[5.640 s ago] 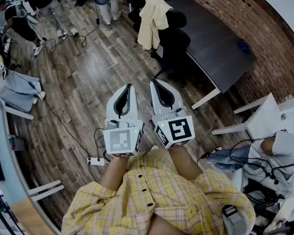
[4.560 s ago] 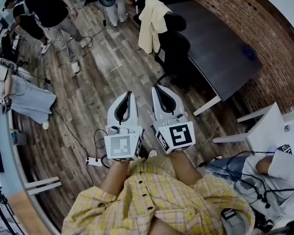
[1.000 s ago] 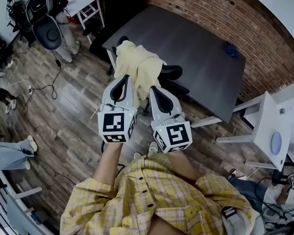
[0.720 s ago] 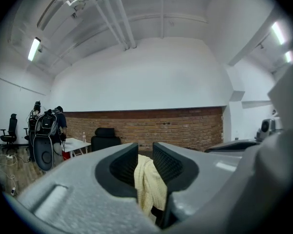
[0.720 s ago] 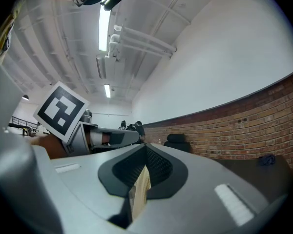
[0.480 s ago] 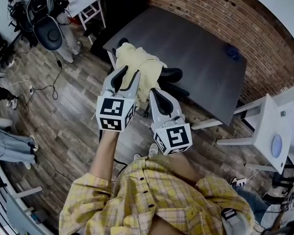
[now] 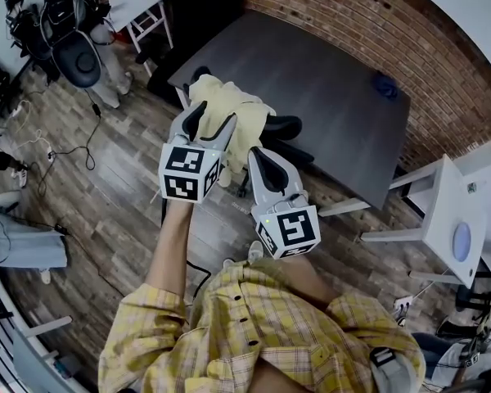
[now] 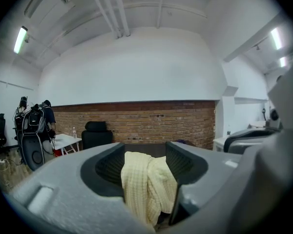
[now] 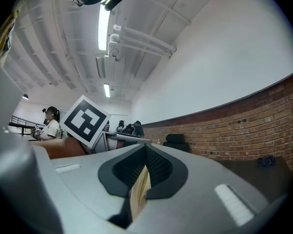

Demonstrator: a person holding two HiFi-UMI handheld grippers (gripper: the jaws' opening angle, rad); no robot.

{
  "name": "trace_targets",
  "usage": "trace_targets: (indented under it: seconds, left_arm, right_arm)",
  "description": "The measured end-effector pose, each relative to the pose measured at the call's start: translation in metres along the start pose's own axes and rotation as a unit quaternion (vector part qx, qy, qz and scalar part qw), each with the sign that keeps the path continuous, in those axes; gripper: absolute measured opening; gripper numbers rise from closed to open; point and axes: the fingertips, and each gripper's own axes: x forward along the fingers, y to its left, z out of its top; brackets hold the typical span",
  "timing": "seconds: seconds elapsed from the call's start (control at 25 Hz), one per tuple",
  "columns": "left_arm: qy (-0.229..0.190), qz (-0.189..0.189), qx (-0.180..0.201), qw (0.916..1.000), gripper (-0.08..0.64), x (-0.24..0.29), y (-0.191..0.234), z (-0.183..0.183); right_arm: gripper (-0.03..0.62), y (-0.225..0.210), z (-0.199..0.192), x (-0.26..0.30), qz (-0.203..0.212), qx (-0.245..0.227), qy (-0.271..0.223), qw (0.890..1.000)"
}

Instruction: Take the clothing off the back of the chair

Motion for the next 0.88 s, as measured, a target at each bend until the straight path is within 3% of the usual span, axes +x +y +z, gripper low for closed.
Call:
trace_targets:
  seconds: [0.88]
  left_arm:
    - [0.035,-0.025,-0.011,0.9990,0.321,0.046,0.016,-0.028]
  right_arm:
    - [-0.003,-0.015,-0.001,0.014,0.000,0.000,0.004,1.000]
